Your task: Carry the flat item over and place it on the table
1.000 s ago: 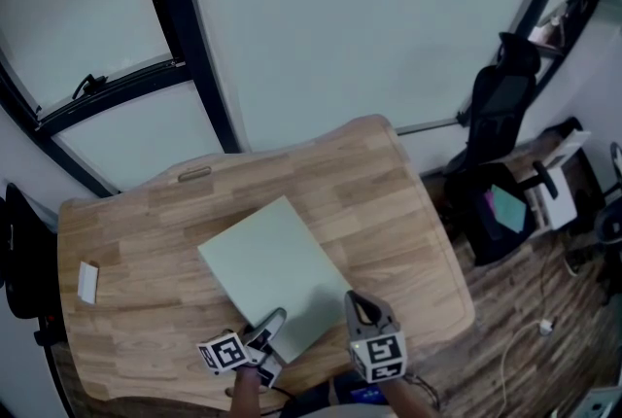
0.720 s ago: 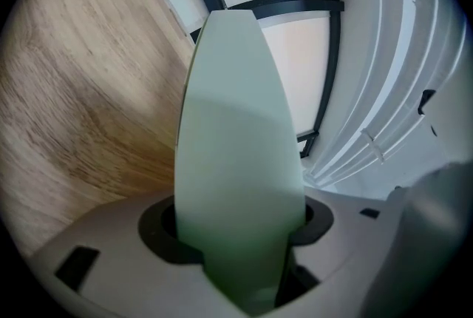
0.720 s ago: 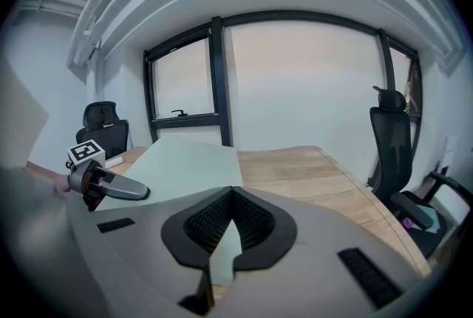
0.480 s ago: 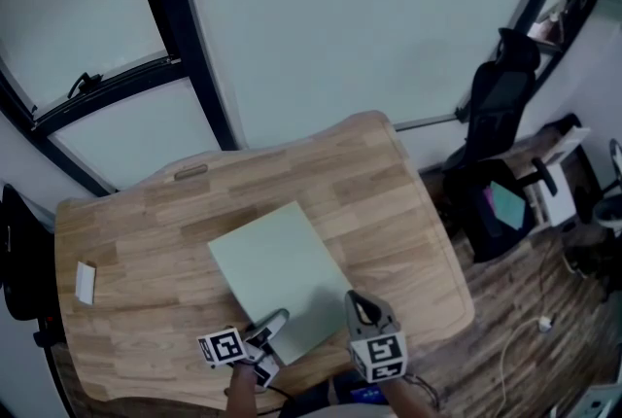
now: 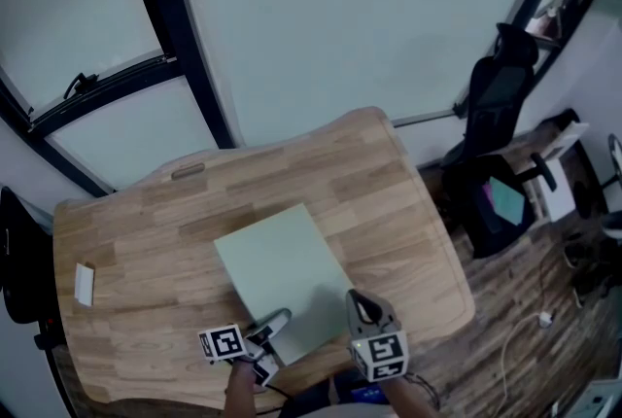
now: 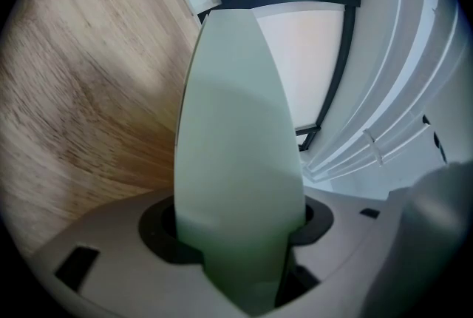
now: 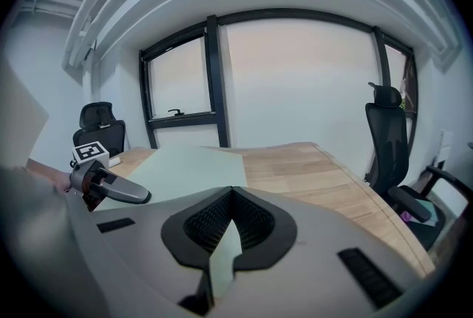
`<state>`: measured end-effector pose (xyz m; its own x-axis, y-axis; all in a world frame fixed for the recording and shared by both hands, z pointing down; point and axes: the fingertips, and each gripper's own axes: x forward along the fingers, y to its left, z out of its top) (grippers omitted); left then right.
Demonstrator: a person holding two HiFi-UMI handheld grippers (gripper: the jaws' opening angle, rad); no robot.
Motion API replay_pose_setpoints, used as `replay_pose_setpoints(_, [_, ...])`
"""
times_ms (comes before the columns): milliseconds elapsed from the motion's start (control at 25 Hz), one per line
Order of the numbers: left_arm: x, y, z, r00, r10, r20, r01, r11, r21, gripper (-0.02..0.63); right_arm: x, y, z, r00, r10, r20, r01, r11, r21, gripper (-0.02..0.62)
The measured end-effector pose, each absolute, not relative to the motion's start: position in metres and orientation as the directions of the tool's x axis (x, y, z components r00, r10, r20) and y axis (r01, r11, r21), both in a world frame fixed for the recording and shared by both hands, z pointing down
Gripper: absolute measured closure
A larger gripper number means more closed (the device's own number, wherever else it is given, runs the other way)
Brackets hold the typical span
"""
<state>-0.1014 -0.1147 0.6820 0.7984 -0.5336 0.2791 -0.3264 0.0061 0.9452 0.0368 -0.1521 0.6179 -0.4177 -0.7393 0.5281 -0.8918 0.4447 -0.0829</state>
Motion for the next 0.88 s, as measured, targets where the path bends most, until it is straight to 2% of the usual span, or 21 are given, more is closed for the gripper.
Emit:
replay_pose_setpoints(400, [-0.097, -0.112, 0.687, 0.831, -0.494, 0.257, -0.262, 0.059, 0.963, 0.344, 0.033, -0.153, 0.636, -0.407, -0.728, 0.551, -0.894, 0.442, -0.077, 0.598])
replay_pose_setpoints(560, [-0.101, -0.114, 0.69, 0.83, -0.476, 0.29, -0.307, 0.044, 0.951, 0.345, 0.036, -0.152, 0.648, -0.397, -0.715, 0.575, -0.895, 0.44, -0.071, 0.6])
replay_pose_setpoints(720, [-0.096, -0.114, 0.689, 0.846, -0.47, 0.252, -0.249, 0.068, 0.966, 0.345, 0.038, -0.151, 0.661, -0.39, -0.711, 0.585, -0.902, 0.422, -0.089, 0.598])
replay_pose_setpoints(880, [-0.098, -0.119, 0.692, 0.842, -0.459, 0.284, -0.296, 0.049, 0.954, 0.345, 0.034, -0.149, 0.67, -0.401, -0.689, 0.604, -0.895, 0.435, -0.098, 0.598])
